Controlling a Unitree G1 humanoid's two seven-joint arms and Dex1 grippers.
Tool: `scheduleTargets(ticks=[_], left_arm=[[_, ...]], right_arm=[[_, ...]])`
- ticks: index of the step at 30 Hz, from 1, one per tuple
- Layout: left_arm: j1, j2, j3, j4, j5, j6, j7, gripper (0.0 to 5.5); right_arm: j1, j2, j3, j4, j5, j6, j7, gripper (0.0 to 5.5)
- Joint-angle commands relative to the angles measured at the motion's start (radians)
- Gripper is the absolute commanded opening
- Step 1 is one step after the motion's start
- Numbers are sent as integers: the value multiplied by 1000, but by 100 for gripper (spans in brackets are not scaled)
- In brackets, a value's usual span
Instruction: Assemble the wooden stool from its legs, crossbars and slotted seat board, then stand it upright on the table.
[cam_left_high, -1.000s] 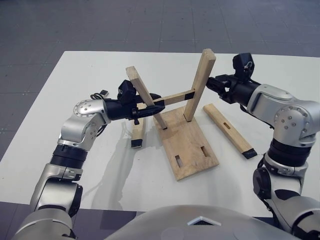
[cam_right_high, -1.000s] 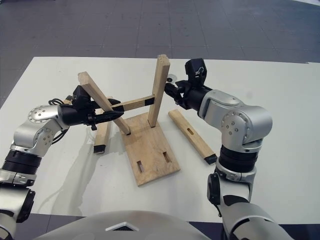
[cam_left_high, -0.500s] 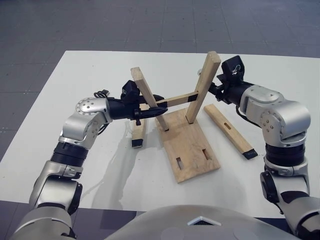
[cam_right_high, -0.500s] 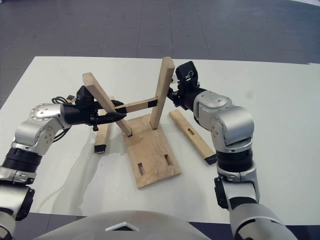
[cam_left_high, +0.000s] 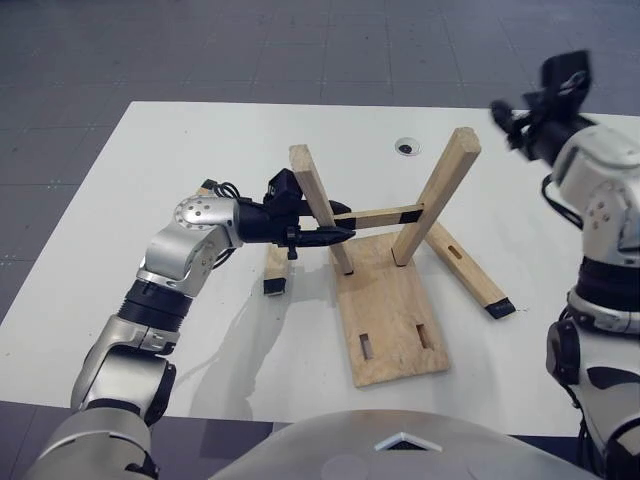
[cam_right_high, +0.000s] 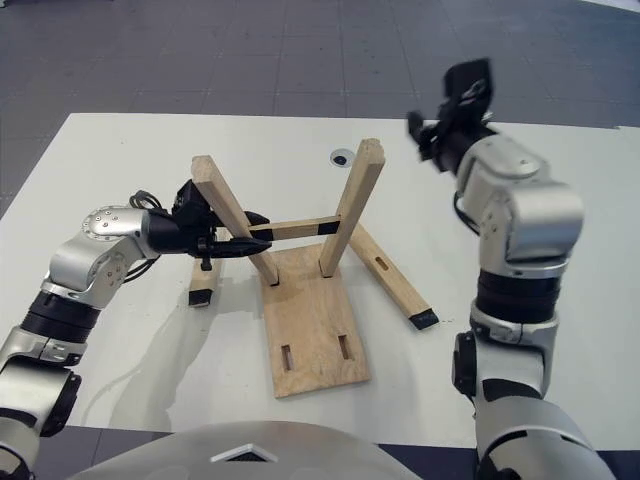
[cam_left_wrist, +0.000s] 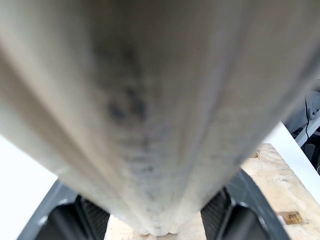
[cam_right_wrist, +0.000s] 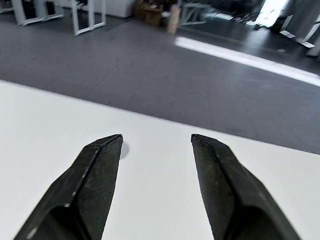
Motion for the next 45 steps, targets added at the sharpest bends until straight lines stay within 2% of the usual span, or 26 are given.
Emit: scheduleTargets(ticks=[1, 4, 6, 9, 12, 14, 16, 18, 21, 24, 27, 28, 31, 37, 41, 43, 45], left_arm=[[79, -16, -92, 65, 178, 28, 38, 205], [60, -36, -78, 100, 178, 17, 31, 205], [47, -37, -69, 117, 185, 14, 21, 205], [30, -34, -65, 138, 194, 6, 8, 205], [16, -24, -59, 145, 194, 10, -9, 205], [3, -19, -56, 150, 196, 12, -17, 205], [-8, -18, -54, 158, 199, 10, -22, 205], [-21, -20, -56, 162, 202, 9, -26, 205], [-48, -28, -63, 181, 207, 5, -41, 205], [-61, -32, -68, 185, 208, 4, -48, 205], [-62, -36, -70, 176, 200, 22, -46, 205], [-64, -39, -69, 178, 195, 32, -44, 241], [-75, -60, -55, 200, 212, 62, -46, 282], [-80, -67, 6, 189, 241, 86, -54, 375], [-118, 2, 58, 123, 209, 161, -141, 439], [-134, 83, 99, 70, 184, 210, -208, 475], [-130, 160, 167, 30, 153, 251, -237, 481]], right_arm=[[-219, 104, -205, 30, 214, 5, 18, 255], [-311, 136, -337, 12, 545, 155, 143, 255], [-299, 72, -366, 7, 775, 300, 289, 255], [-192, -66, -327, -38, 956, 421, 531, 255], [-68, -182, -233, -130, 1065, 508, 730, 255], [79, -278, -81, -247, 988, 460, 857, 255], [201, -342, 70, -316, 876, 375, 929, 283], [313, -400, 260, -352, 692, 202, 1007, 315], [409, -405, 441, -352, 480, 0, 1029, 377], [445, -371, 546, -328, 343, -124, 1011, 377], [463, -328, 595, -303, 270, -184, 974, 377], [468, -309, 607, -286, 241, -205, 951, 381], [476, -280, 640, -233, 160, -272, 920, 381], [503, -319, 677, -104, 58, -375, 985, 381], [520, -311, 672, 8, 9, -438, 978, 381], [514, -287, 665, 81, -6, -460, 951, 381], [496, -253, 658, 168, -29, -493, 918, 381]])
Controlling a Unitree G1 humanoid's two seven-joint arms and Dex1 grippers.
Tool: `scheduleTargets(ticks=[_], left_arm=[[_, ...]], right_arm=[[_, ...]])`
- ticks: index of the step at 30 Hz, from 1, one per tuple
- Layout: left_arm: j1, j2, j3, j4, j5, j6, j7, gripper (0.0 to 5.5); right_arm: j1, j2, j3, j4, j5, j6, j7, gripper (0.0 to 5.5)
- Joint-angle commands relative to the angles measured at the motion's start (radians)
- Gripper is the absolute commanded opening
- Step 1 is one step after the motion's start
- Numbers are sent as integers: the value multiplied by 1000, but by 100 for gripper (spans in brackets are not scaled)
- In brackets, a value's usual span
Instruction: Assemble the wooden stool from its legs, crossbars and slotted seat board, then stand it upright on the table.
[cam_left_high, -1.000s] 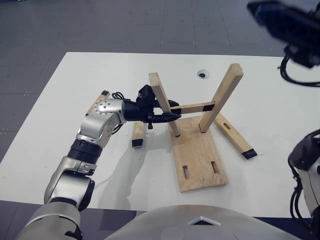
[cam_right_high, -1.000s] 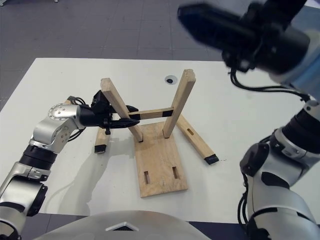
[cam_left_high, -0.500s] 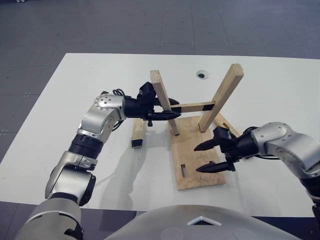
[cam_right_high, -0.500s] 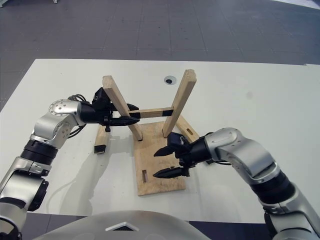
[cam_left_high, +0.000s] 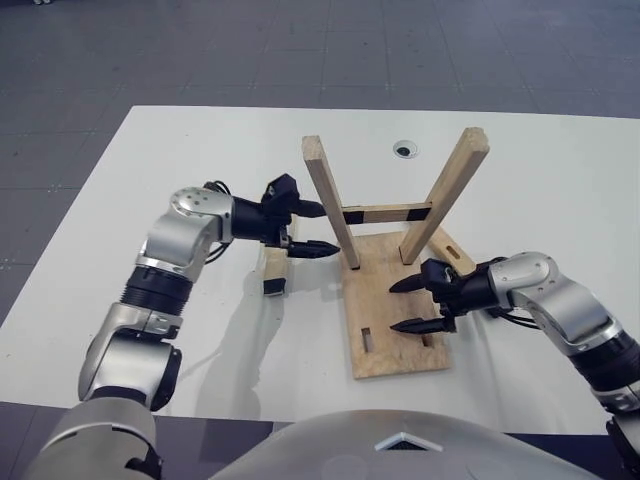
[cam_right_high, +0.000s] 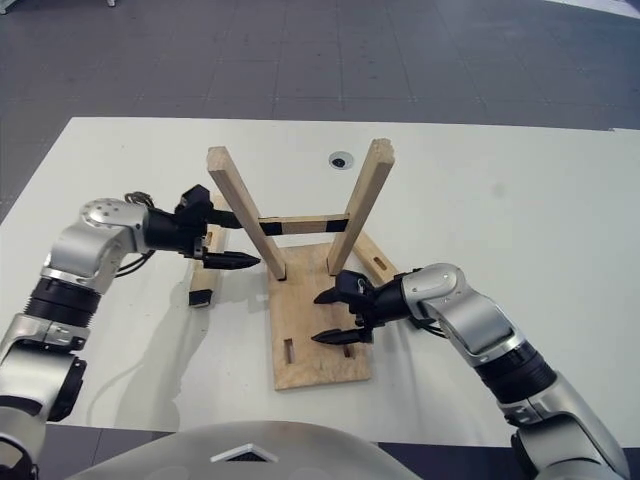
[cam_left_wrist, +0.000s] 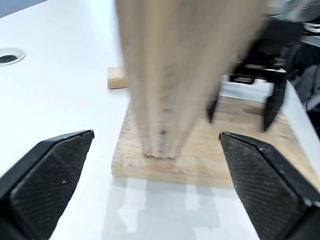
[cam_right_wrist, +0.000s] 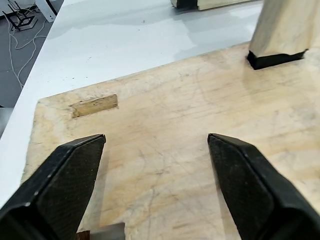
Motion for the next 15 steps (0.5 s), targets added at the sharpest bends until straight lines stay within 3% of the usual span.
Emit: scheduleTargets(ticks=[1, 6, 12, 15], left_arm=[[-25, 140, 134, -69, -53, 74, -44, 481], [-44, 184, 333, -109, -118, 166, 104, 481], [-226, -13, 402, -220, -180, 360, 495, 481], [-310, -166, 434, -272, -218, 484, 739, 481]], right_arm=[[12, 37, 8, 207, -122, 0, -97, 381], [7, 81, -19, 255, -130, -21, -142, 381], [29, 86, -28, 209, -127, -6, -155, 381], [27, 111, -49, 193, -103, 58, -187, 381]])
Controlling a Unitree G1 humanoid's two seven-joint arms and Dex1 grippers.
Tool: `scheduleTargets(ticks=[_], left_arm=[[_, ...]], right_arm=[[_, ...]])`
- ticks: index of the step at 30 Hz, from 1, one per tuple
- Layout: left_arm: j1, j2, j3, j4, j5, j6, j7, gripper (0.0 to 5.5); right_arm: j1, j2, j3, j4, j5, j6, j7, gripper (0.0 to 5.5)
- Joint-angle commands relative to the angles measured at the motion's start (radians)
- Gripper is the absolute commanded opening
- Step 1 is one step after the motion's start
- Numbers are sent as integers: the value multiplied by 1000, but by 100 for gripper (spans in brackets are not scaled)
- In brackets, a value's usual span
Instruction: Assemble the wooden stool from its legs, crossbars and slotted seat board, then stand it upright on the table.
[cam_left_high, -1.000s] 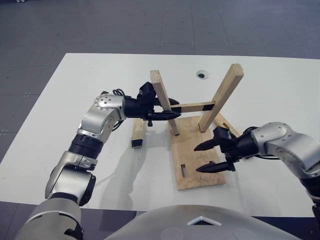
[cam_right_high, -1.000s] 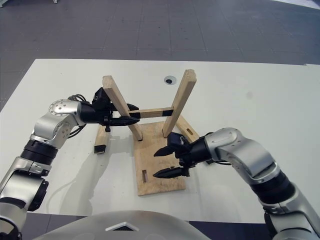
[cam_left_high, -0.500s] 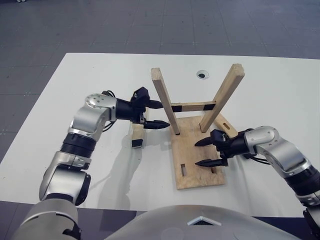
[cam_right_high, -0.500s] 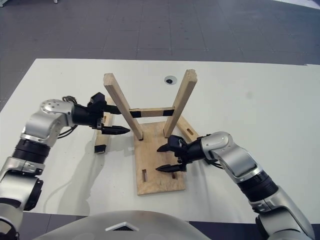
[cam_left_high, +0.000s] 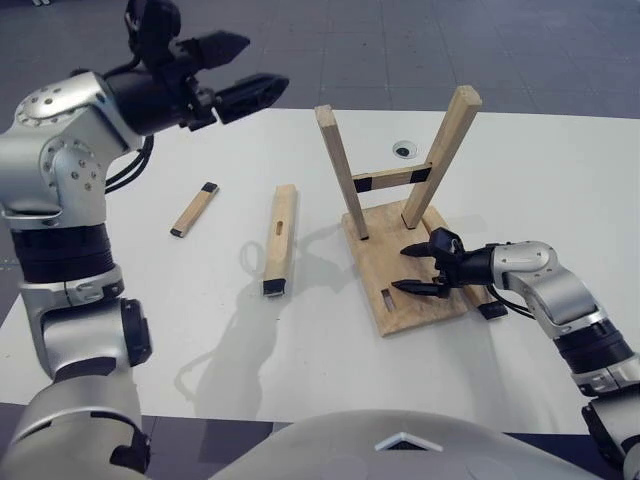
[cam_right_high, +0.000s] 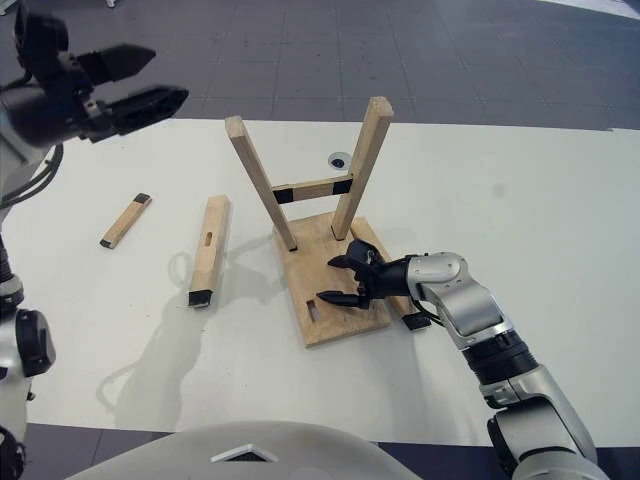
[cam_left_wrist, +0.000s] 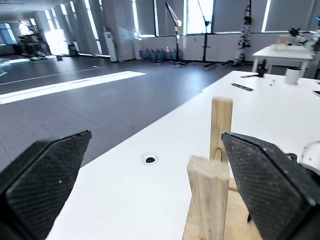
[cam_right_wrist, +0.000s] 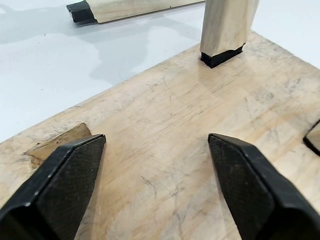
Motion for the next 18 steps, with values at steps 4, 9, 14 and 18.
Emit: scheduleTargets(ticks=[4, 9, 14, 18], left_arm=[[-239, -249, 60, -21, -2, 211, 467, 485], [-273, -380, 68, 58, -3, 274, 607, 485], [-178, -429, -33, 85, 31, 274, 584, 485], [-257, -412, -55, 114, 83, 149, 558, 485]], right_arm=[[75, 38, 19, 32, -59, 163, -96, 320], [83, 59, 45, 22, -88, 199, -160, 320], [83, 68, 48, -6, -86, 228, -192, 320], [81, 73, 51, -24, -83, 243, -202, 320]])
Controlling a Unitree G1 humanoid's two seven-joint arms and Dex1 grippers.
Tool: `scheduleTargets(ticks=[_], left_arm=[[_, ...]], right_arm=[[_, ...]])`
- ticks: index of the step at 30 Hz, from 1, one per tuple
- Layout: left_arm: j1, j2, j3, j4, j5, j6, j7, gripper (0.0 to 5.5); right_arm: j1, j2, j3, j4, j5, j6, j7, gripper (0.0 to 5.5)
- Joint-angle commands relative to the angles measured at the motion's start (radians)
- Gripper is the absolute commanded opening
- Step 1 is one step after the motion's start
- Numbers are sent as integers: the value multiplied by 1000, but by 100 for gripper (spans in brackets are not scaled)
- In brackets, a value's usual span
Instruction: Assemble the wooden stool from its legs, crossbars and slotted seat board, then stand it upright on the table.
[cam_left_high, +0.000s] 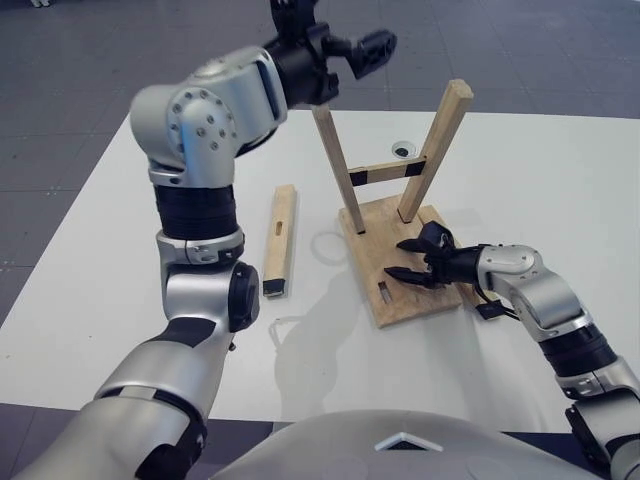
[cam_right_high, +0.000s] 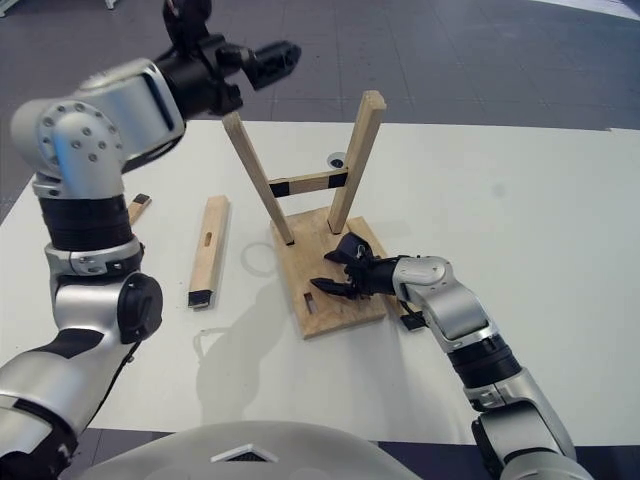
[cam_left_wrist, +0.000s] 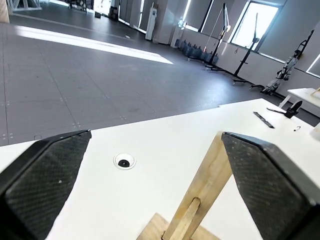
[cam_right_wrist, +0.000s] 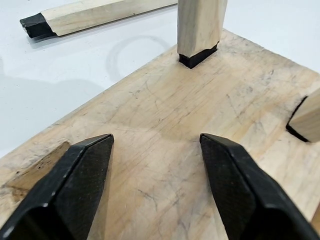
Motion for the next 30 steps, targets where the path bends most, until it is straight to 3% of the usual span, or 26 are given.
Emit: scheduleTargets(ticks=[1, 5, 8, 10, 14, 17, 24, 30], left_arm=[[-156, 33, 4, 45, 60, -144, -24, 485], [-578, 131, 104, 96, 83, -304, 11, 485], [-596, 130, 115, 86, 62, -260, 15, 485], [-418, 93, 61, 92, 73, -249, -26, 485], [223, -18, -216, 48, -17, -60, -191, 485], [421, -91, -309, -126, -74, 23, -143, 485], [268, -142, -101, -93, -61, -115, -68, 485], [17, -145, 84, -339, -400, -23, -69, 485]], right_arm=[[71, -1, 62, 51, -61, 105, -23, 320], [88, -4, 64, 38, -63, 108, -32, 320], [93, -3, 62, 34, -60, 112, -38, 320], [96, -2, 57, 27, -56, 117, -44, 320], [93, 5, 42, 26, -48, 124, -58, 320], [69, 12, 26, 48, -49, 123, -64, 320], [69, 31, 31, 63, -57, 115, -83, 320], [69, 45, 16, 35, -27, 141, -78, 320]])
